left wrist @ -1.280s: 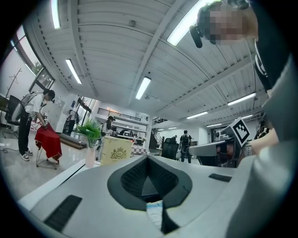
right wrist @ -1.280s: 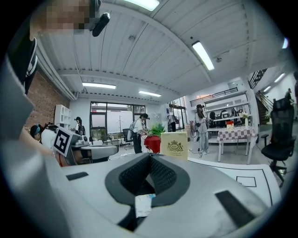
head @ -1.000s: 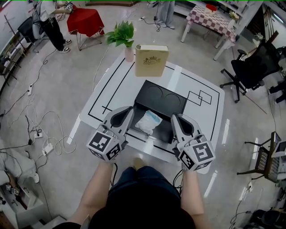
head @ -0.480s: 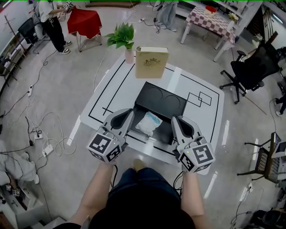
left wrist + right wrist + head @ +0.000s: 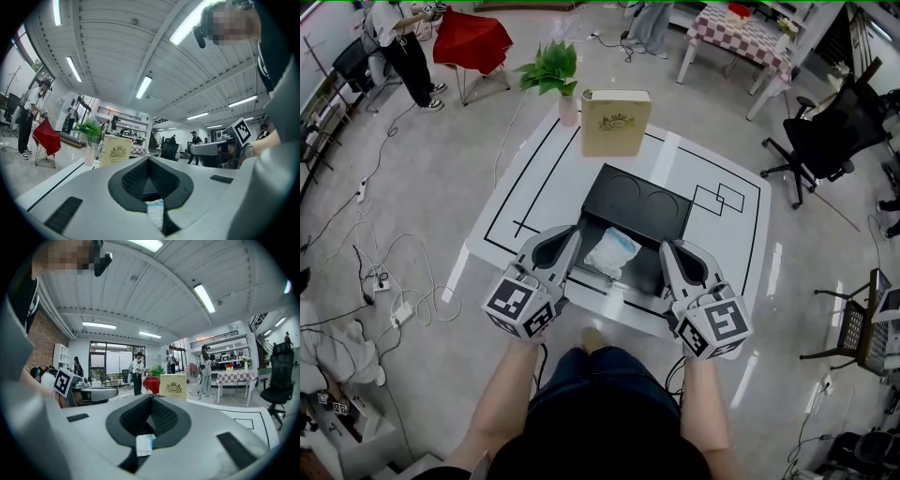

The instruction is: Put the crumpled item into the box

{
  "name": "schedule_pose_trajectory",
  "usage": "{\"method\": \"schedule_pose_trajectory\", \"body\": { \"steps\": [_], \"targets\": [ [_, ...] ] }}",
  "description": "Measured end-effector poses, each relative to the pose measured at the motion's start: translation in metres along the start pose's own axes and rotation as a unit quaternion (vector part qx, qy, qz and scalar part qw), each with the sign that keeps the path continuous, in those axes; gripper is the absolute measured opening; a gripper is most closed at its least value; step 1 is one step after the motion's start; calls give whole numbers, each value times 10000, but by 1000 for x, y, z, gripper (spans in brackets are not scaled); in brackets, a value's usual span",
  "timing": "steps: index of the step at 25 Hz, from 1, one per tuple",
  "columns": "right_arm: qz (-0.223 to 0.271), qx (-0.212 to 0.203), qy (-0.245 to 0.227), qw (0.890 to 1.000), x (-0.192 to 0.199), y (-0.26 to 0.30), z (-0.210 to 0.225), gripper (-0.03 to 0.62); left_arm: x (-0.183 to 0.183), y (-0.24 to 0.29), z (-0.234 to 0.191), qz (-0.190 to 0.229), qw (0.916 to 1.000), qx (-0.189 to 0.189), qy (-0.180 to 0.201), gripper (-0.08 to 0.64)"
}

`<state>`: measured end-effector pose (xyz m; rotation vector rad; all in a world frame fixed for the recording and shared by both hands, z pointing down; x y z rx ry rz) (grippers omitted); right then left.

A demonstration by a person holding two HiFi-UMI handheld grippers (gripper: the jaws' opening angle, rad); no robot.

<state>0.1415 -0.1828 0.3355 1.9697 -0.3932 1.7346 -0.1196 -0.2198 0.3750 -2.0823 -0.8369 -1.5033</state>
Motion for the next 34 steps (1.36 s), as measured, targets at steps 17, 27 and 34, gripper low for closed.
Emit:
{"method": "schedule_pose_trajectory", "body": {
  "steps": [17,27,34],
  "targets": [
    [-85,53,12,9999,4,-4,-6,5,7,-1,0,-64,9999,72,-52,0],
    [-130,2,63,9999,8,1,-10,5,9,-4,-5,-95,9999,37,-90,0],
    [-151,-26,89,9998,10,4,-12,5,13,-5,-7,-119,9999,43,-104,0]
  ]
}}
Point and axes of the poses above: the fingertips, and each gripper's own axes: y forward along the fingers, z to its right, x out of its underside, the point moved 10 cm from there along -y, backward along the fingers, and after that the axes turned 8 degrees about -y, right-handed, at the moved point
